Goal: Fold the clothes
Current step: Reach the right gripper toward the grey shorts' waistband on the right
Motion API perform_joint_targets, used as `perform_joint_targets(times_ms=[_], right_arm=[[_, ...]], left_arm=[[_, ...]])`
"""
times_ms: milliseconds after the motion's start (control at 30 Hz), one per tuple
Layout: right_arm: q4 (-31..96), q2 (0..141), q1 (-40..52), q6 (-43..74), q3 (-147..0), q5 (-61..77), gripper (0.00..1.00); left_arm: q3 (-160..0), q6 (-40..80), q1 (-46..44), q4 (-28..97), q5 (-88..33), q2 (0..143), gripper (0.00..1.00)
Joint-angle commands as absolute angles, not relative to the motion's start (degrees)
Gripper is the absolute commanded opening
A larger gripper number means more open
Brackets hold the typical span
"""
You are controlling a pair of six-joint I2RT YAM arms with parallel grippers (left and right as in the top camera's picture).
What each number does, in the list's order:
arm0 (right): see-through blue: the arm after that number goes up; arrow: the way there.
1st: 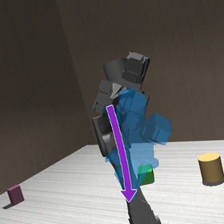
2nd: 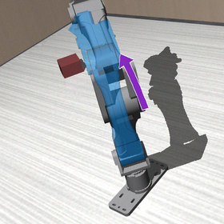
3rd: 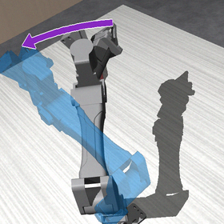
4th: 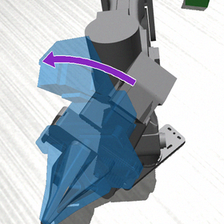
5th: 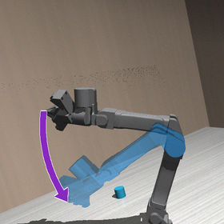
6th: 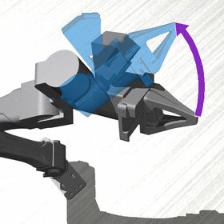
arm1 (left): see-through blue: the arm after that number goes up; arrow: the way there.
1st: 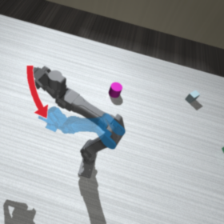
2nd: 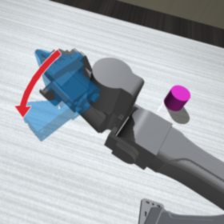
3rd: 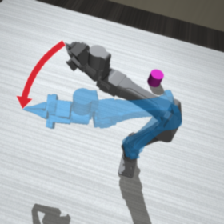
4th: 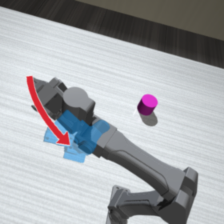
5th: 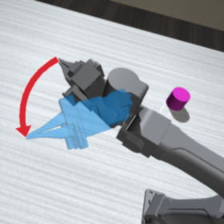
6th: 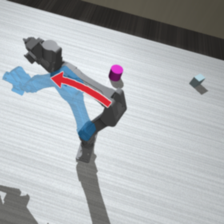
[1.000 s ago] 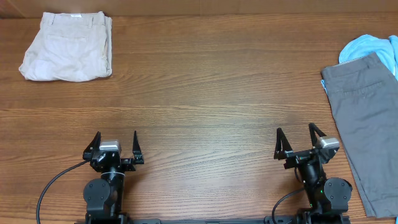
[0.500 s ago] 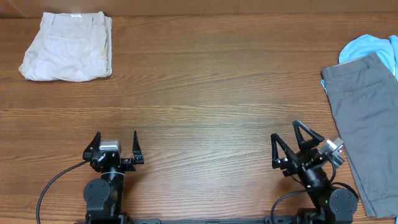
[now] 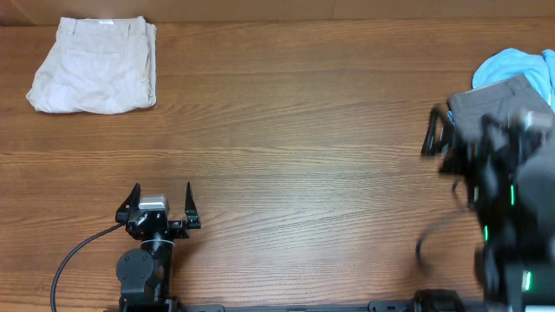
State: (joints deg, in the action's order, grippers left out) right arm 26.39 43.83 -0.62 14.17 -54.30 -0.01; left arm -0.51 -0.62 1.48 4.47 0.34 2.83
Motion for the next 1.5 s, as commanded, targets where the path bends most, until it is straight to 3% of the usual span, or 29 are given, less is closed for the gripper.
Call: perform_joint_targets(times_ms=[0,200,500,667,1033,1467], right_arm=[[32.0,61.1,-1.2,9.6,-64.9,-21.5,1.00],[41.8,86.1,-1.7,5.8,-82.2,-29.5,1.00],[31.7,107.5,-1.7,-11.4,-85.1,-42.6,1.00],[28.3,116.0,-2.0,-12.7,-85.1,-45.0,0.99],[24.9,123.3,-2.5,-15.2,-85.1,-45.4,0.92],[25.0,127.1,-4.3,-15.0,-85.1,-45.4,0.94]], left_arm=[[-0.3,-1.7,1.1,4.3,1.0,2.2,1.00],[-0.3,-1.7,1.1,4.3,1.0,2.2,1.00],[-0.3,-1.7,1.1,4.3,1.0,2.2,1.00],[-0.3,-1.7,1.1,4.3,1.0,2.2,1.00],[-0.3,-1.7,1.1,4.3,1.0,2.2,1.00],[-0.3,-1.7,1.1,4.3,1.0,2.2,1.00]])
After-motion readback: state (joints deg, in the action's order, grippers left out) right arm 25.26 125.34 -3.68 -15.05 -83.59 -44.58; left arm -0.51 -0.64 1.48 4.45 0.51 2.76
